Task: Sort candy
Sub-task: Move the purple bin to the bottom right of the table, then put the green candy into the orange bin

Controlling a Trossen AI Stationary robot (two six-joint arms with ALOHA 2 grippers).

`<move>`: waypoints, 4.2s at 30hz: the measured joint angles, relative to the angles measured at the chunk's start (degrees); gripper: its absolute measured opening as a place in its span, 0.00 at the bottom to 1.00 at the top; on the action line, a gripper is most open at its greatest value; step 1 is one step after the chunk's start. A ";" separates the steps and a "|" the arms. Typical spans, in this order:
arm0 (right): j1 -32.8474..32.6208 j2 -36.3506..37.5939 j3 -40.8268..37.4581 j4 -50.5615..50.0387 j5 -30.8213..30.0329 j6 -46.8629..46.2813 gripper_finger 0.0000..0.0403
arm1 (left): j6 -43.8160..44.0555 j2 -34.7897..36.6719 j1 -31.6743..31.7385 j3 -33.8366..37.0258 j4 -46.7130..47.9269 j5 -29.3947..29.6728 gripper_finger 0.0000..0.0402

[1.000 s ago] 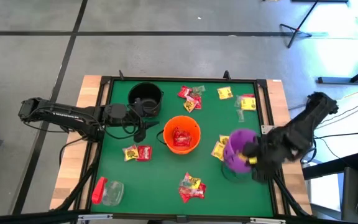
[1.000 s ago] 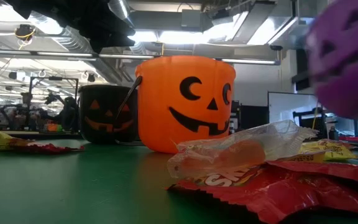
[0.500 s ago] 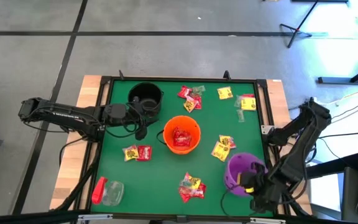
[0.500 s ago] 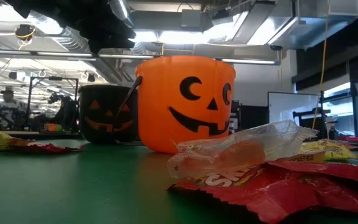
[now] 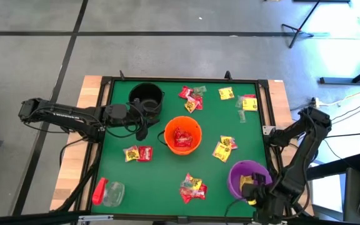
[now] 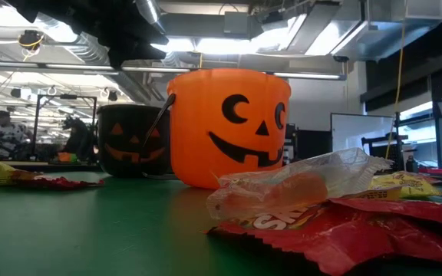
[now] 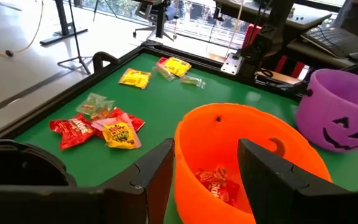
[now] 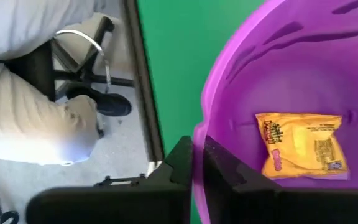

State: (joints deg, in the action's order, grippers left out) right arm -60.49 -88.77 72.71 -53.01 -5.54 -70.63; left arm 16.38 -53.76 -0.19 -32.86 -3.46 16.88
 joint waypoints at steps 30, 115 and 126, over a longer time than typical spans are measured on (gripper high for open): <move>0.09 -0.55 9.29 -1.85 -4.00 5.36 0.38 | 1.50 -0.02 0.00 0.00 3.02 -1.79 0.42; 64.06 31.10 -32.31 -3.28 -9.02 40.98 0.38 | 1.53 -5.18 -8.17 0.02 -11.74 -3.82 0.42; 73.19 32.87 -38.18 0.04 -5.97 39.10 0.38 | 1.07 -5.18 -8.17 0.02 -11.69 -3.60 0.42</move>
State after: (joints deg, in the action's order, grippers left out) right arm 12.70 -55.90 34.52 -52.97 -11.51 -31.53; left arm 17.45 -58.94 -8.36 -32.84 -15.16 13.28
